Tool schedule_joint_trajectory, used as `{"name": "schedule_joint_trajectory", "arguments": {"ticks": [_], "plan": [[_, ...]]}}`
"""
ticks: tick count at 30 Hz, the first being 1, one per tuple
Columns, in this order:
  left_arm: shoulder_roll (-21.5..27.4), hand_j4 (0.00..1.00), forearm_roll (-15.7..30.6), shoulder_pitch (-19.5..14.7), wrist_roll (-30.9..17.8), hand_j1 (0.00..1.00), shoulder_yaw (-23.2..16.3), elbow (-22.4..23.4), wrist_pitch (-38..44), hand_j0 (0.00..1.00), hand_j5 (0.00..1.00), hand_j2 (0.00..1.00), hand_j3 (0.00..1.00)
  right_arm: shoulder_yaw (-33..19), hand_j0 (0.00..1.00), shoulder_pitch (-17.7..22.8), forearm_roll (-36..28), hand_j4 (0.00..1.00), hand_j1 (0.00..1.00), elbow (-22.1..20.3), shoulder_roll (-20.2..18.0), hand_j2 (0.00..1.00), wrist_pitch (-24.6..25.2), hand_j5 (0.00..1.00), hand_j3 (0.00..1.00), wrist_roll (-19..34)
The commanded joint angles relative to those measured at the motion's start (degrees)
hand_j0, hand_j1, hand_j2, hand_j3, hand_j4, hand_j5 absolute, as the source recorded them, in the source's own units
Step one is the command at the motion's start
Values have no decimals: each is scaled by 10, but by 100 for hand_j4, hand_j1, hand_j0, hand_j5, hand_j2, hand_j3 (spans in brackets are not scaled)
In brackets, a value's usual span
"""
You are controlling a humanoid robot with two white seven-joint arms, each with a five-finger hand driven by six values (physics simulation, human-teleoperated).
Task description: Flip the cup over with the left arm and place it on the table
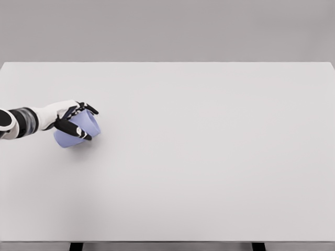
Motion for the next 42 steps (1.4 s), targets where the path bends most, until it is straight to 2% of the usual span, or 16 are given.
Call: {"name": "schedule_joint_trajectory", "arguments": {"ticks": [1,3,5,6,7,9,11,12,14,17,20,22,23,24,30,42], "plan": [[21,63,-3,0,0,63,3,2,-67,63,63,63,63,0,100,1,0,100,100,0,0,100,-1,100,100,0],[43,64,-3,4,-6,64,4,2,-119,64,64,64,64,0,100,1,0,100,100,0,0,100,0,100,100,0],[79,63,-2,14,-56,63,14,5,-213,63,63,63,63,-1,100,1,0,100,100,0,0,100,0,100,100,0],[89,64,-3,31,-118,64,42,5,-261,64,64,64,64,0,100,0,0,100,100,0,0,100,0,100,100,0],[93,64,0,54,-143,64,62,6,-305,64,64,64,64,0,100,1,0,100,100,0,0,100,0,100,100,0],[79,65,5,72,-147,65,68,39,-362,65,65,65,65,0,100,0,0,100,100,0,0,100,0,100,100,0],[54,66,51,88,-184,66,69,84,-437,66,66,66,66,0,100,0,0,100,100,0,0,100,-1,100,100,0],[44,66,70,88,-220,66,70,102,-463,66,66,66,66,0,100,0,0,100,100,0,0,100,0,100,100,0],[-8,67,126,88,-368,67,78,181,-503,67,67,67,67,-1,100,0,0,100,100,0,0,100,0,100,100,0],[-86,68,135,89,-369,68,103,265,-507,68,68,68,68,0,100,0,0,100,100,0,0,100,-1,100,100,0],[-149,69,134,118,-369,69,167,341,-513,69,69,69,69,0,100,0,0,100,100,0,0,100,-1,100,100,0],[-217,69,127,131,-369,69,224,425,-519,69,69,69,69,0,100,1,0,100,100,0,0,100,0,100,100,0],[-238,68,123,142,-369,68,243,444,-520,68,68,68,68,0,100,0,0,100,100,0,0,100,0,100,100,0],[-245,69,109,149,-369,69,259,447,-536,69,69,69,69,0,100,1,0,100,100,0,0,100,0,100,100,0],[-257,71,73,185,-369,71,268,435,-653,71,71,71,71,0,100,1,0,100,100,0,0,100,0,100,100,0],[-310,78,28,226,-369,78,292,467,-653,78,78,78,78,0,100,1,0,100,100,0,0,100,0,100,100,0]]}}
